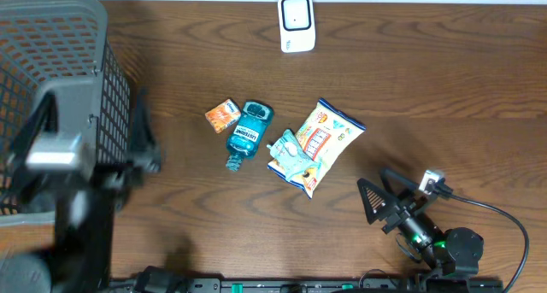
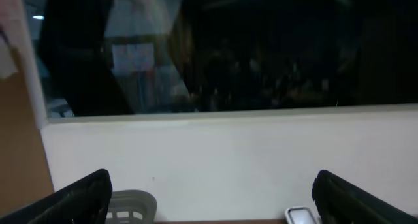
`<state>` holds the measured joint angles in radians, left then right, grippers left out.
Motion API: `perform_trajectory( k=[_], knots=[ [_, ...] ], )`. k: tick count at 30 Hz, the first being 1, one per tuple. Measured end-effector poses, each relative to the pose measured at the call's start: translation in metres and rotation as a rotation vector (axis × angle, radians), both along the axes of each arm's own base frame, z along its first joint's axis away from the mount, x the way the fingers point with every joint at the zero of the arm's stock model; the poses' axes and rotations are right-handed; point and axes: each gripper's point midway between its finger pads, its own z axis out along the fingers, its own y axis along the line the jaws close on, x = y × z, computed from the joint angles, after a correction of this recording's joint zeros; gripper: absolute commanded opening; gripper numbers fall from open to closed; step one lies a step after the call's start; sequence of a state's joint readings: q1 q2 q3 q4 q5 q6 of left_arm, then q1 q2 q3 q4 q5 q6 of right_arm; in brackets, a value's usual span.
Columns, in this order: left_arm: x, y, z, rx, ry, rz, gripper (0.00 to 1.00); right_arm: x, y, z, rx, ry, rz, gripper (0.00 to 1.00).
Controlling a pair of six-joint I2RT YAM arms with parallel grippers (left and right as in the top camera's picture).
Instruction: Scan the item barcode
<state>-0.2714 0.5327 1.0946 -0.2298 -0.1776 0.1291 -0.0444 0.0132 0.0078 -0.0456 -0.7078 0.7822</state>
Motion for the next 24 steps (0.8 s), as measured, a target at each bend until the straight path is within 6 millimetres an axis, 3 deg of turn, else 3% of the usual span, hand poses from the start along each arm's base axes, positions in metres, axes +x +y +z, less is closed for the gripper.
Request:
perform_trajectory(
  k=[13,24],
  knots=[
    [-0.087,0.043,0.001,-0.134,-0.113,0.129,0.98,-0.010,0.011,0.012,0.056,0.000,0.086,0.99],
    [-0.131,0.056,-0.011,-0.191,-0.161,0.215,0.98,-0.003,0.013,0.056,-0.062,0.110,0.114,0.99]
  ],
)
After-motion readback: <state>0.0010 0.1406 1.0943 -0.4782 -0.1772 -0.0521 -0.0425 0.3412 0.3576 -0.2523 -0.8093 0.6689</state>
